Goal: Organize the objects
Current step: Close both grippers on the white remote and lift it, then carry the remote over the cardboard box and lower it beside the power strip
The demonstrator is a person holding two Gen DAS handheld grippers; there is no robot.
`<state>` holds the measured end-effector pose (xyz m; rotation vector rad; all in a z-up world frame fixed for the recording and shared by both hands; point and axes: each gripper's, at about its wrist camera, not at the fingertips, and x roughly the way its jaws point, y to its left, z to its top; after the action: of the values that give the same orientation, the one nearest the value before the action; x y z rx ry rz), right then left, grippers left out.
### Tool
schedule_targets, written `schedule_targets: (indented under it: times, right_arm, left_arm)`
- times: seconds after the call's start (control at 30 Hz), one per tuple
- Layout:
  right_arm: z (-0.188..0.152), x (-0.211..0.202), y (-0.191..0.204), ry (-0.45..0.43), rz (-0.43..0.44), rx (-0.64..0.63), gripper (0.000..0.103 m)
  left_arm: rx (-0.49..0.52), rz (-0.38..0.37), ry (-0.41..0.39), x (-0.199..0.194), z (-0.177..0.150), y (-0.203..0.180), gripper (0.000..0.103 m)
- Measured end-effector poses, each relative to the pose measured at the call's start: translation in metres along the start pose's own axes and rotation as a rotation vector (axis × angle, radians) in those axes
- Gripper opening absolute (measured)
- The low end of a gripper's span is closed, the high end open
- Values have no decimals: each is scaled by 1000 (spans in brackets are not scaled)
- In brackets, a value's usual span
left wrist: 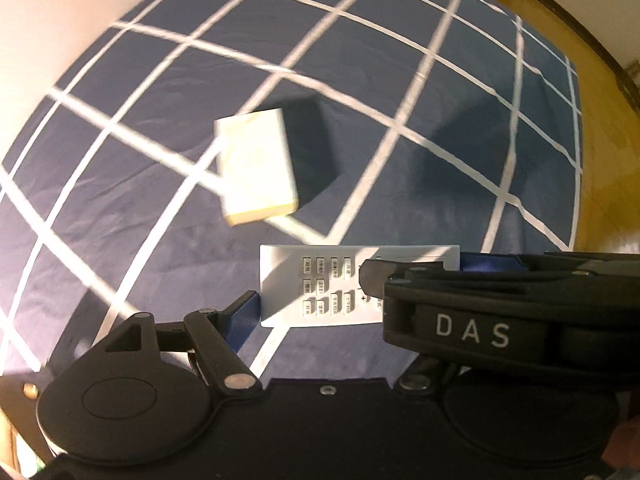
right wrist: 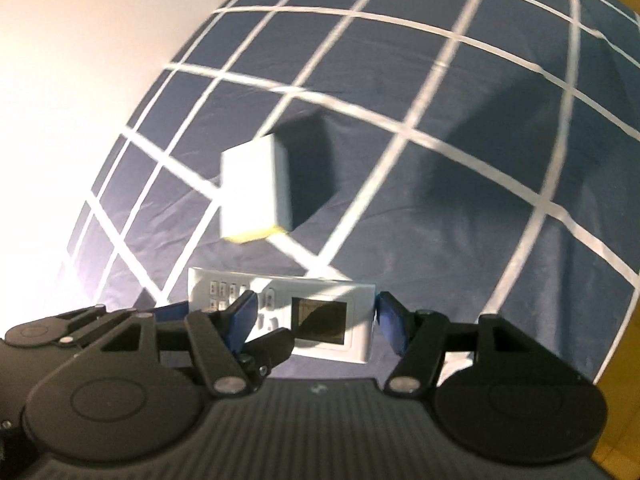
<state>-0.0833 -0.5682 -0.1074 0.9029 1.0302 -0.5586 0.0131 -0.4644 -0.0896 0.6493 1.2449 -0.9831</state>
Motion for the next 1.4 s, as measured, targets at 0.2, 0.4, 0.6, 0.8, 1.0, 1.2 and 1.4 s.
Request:
schedule_targets:
  times: [0.2,0.4,0.6,0.8,1.0,1.2,1.4]
  right_arm:
    - [-15,0,43,24,33,-124,64]
    - [-38,2,89,57,69,-245,64]
    - [-65,3,133,98,112,-369,64]
    - [-95,-1,175,130,158,-494,64]
    - [-128,-5,217,164,196,-628,64]
    - [-165,-4,256,210,228,-760,64]
    - [-202,5,287,262,252,-864,64]
  left_arm:
    - [-124,35,-35,-23,-30,34,72]
    - [-248,75,-61,-46,-66,68,72]
    - [-374,121,-86,-70,-107,98,72]
    - [-500,167,-115,-95,-149,122,72]
    - [-636,208,-148,-118,-195,144,72]
    - [-771,243,-167,-134,-240,165,72]
    - [-885,266,-169,-139,-280,184,72]
